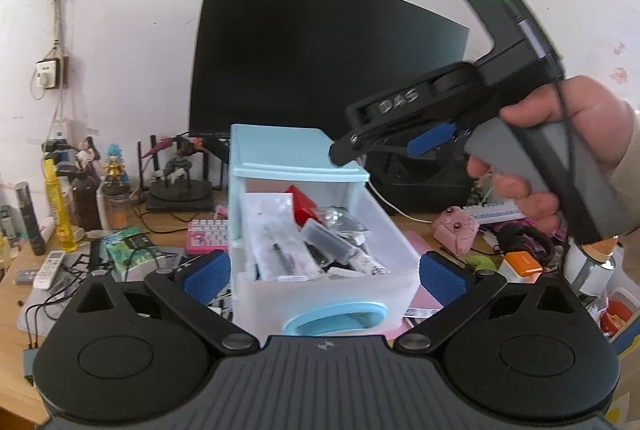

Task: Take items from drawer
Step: 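Move the right gripper back into the drawer toward the clear plastic box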

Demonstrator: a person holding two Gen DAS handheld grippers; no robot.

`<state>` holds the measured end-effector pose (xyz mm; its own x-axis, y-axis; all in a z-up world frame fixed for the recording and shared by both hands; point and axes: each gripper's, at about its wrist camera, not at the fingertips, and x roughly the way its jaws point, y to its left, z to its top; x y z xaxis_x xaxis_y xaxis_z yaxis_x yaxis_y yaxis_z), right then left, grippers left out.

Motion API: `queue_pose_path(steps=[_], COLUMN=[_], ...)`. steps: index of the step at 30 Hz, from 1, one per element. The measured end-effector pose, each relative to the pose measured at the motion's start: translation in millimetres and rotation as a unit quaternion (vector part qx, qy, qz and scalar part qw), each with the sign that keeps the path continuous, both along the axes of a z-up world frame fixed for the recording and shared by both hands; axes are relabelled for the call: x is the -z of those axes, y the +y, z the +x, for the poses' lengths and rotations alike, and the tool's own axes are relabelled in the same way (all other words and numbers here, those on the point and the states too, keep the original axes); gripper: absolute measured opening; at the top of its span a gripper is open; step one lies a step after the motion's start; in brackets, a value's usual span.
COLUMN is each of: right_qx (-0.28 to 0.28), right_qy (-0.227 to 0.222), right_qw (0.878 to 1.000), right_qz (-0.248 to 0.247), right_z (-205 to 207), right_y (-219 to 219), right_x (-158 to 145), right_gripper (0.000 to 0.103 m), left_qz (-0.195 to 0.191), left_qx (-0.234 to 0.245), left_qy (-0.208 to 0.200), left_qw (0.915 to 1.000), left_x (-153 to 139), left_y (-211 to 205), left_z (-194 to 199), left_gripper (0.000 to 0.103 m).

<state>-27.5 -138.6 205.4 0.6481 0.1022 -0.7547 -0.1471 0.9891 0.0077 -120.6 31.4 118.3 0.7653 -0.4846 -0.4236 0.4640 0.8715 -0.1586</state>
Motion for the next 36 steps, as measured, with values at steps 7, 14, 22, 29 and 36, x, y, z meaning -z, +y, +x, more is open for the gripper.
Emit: queue_pose_path(steps=[7, 14, 22, 29, 36], right_qx=[-0.010, 0.000, -0.009, -0.013, 0.001], right_qy=[0.038, 0.060, 0.083, 0.085, 0.089], right_qw=[0.998, 0.995, 0.992, 0.989, 0.988], right_qz=[-0.044, -0.085, -0.095, -0.124, -0.125], right_z=[15, 28, 32, 34, 35], right_y=[34, 46, 47, 54, 58], right_x=[34, 66, 82, 94, 95], right_gripper=[0.103, 0.103, 0.101, 0.097, 0.091], left_qz=[0.002, -0.001, -0.005, -0.009, -0.012], left_qx=[-0.017, -0.024, -0.025, -0.031, -0.035], left_qy=[0.008, 0.008, 0.008, 0.012, 0.014], left_qw=[0.9998, 0.9997, 0.9996, 0.9994, 0.9992], left_x=[3, 2, 4, 7, 9], left_y=[9, 13, 14, 17, 22], left_z=[-5, -5, -4, -4, -1], left_gripper=[0.103, 0.103, 0.103, 0.103, 0.103])
